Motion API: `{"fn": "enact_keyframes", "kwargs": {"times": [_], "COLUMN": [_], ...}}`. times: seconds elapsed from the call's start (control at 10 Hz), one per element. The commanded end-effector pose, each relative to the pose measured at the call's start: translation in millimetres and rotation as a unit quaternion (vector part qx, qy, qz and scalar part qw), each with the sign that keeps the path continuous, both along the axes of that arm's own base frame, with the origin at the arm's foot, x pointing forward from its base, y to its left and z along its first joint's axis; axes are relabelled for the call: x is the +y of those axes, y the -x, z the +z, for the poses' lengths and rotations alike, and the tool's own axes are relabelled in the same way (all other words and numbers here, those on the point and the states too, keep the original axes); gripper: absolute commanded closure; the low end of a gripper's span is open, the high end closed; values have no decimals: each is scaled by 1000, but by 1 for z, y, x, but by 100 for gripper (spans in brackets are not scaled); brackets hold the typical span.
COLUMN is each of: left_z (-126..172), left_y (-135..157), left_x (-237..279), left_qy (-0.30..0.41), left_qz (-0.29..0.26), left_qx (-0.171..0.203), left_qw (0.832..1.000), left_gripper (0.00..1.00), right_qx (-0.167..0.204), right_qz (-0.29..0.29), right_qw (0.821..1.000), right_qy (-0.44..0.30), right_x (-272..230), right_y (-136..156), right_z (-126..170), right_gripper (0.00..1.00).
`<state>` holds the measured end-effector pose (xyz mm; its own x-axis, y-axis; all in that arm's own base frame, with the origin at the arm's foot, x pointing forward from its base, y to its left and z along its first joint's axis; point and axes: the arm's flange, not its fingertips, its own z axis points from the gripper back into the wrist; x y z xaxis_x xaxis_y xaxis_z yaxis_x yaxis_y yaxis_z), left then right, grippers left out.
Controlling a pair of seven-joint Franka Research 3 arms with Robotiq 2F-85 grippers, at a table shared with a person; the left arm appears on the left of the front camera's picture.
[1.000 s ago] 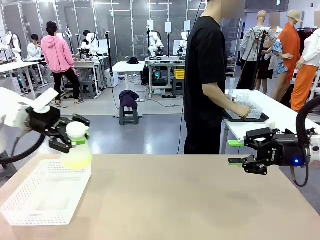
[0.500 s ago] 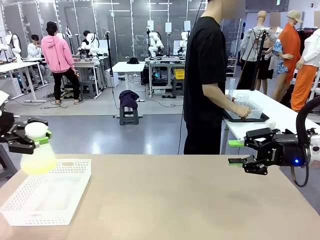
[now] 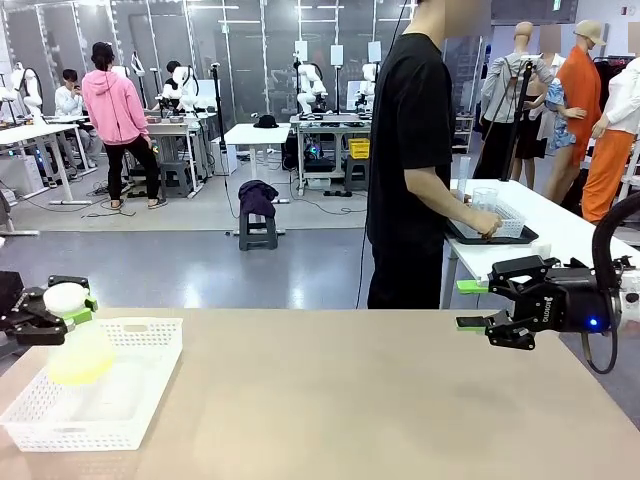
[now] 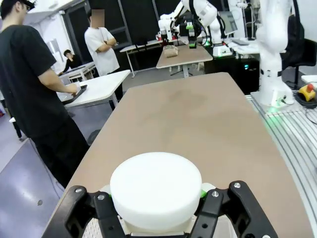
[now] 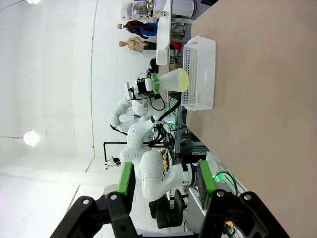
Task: Prepare the solutions needed for the experiment.
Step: When the human places the Big flask in the center of the table, pick up the Big flask and place it in the left Organizing basket.
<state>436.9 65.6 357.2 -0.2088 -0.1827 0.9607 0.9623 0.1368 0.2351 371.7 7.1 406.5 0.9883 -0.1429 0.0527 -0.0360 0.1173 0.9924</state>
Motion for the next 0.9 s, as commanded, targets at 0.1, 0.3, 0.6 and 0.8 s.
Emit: {"fn": "enact_keyframes", "kwargs": {"times": [0.1, 0.3, 0.6, 0.8], "left_z": [-17, -36, -53, -64], "left_y": [-8, -13, -22, -30], "left_x": [-3, -4, -5, -7], "left_qy": [17, 17, 24, 30], "left_qz": [20, 8, 3, 2], "left_qx": [-8, -21, -3, 5], "left_qw": [1000, 1000, 1000, 1000], "left_gripper": [100, 100, 100, 100], "right_qx": [-4, -4, -4, -4], "right_qz": [0, 0, 0, 0], "right_qw": [1000, 1000, 1000, 1000], "right_qy": [-3, -3, -3, -3], "right_x": [1, 1, 1, 1], "right_y": [0, 0, 0, 0], "right_z": [1, 1, 1, 1], "right_gripper": [36, 36, 36, 36]}}
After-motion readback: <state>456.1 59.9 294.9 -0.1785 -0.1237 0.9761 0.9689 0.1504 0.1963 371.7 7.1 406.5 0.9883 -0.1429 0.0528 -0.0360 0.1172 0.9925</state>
